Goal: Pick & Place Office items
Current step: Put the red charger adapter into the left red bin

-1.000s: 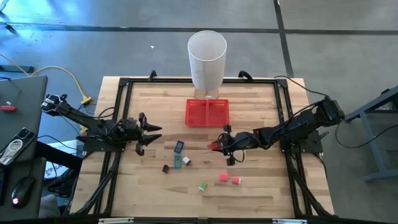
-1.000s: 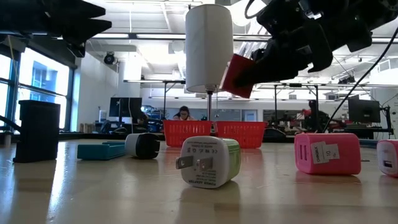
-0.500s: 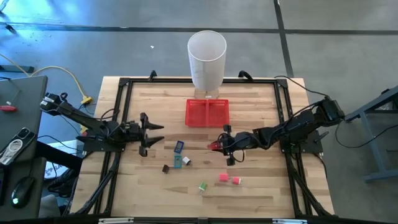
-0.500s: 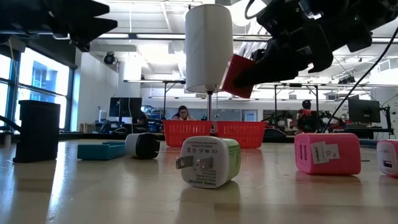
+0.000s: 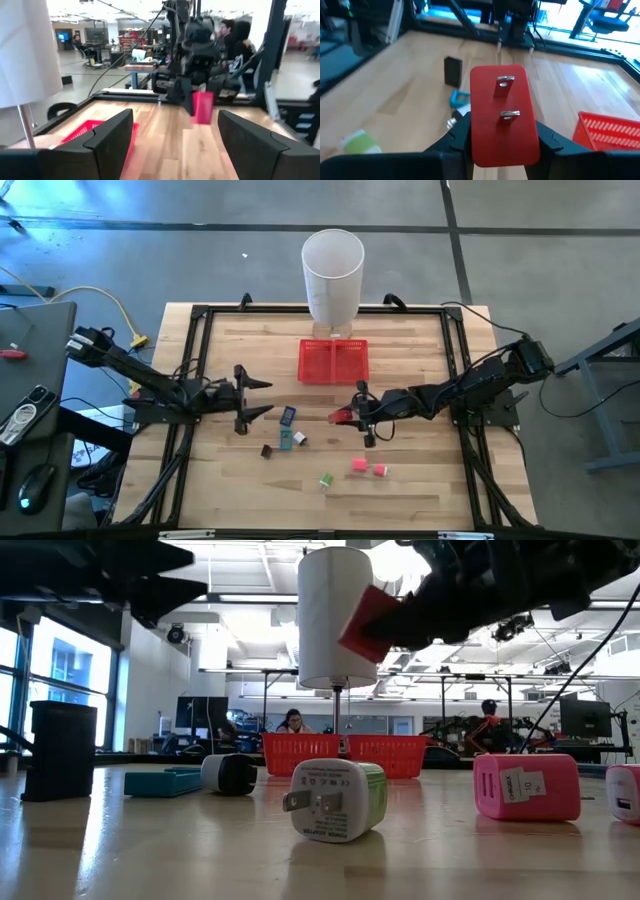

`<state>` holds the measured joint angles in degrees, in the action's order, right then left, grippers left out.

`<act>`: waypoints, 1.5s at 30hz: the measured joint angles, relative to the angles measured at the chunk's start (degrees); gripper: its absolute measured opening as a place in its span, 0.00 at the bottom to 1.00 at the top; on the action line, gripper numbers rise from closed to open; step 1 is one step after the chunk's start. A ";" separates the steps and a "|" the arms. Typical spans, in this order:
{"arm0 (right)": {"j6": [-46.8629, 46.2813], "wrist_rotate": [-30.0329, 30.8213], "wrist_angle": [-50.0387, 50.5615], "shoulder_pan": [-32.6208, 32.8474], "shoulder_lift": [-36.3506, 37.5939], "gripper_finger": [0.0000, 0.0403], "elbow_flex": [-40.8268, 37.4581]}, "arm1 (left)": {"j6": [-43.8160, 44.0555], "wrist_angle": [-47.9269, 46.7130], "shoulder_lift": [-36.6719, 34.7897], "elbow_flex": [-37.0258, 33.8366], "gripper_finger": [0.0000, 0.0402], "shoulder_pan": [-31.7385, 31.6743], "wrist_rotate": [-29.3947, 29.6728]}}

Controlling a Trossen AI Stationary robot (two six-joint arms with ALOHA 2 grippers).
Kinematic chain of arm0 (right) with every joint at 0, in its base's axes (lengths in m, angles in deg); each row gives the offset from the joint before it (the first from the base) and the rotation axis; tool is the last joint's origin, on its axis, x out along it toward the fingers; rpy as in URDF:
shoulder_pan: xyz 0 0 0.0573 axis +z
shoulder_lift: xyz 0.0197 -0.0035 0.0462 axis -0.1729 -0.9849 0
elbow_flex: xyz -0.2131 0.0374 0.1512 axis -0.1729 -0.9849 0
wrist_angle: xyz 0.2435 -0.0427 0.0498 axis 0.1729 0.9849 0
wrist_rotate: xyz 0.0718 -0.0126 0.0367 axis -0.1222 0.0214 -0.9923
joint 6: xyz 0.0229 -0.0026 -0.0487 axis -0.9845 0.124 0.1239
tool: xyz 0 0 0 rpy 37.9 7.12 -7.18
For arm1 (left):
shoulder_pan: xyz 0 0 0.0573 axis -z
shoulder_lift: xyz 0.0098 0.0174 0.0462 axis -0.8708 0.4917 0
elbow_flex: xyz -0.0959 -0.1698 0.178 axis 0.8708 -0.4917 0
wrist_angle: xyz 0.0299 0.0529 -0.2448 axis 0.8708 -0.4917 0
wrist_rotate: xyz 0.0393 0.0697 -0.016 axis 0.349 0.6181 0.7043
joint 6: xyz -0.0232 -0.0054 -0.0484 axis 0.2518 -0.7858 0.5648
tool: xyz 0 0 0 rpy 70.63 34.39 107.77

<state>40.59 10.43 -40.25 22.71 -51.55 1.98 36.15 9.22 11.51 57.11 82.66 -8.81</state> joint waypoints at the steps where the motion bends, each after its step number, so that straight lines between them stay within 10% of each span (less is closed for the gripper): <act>1: -0.30 -0.02 -0.42 0.00 0.00 0.26 0.00 | -1.19 0.63 2.13 0.83 0.71 0.02 -0.02; 20: -0.45 1.38 -2.53 0.00 -0.04 0.27 0.02 | -6.70 1.12 33.74 25.47 0.71 -2.68 0.57; 45: -0.26 1.16 -3.17 0.00 -0.05 0.27 0.02 | -5.98 9.84 45.34 32.33 0.71 -6.18 -4.58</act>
<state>40.33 11.59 -43.42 22.71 -51.60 2.00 30.17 19.06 56.85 89.43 76.48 -13.39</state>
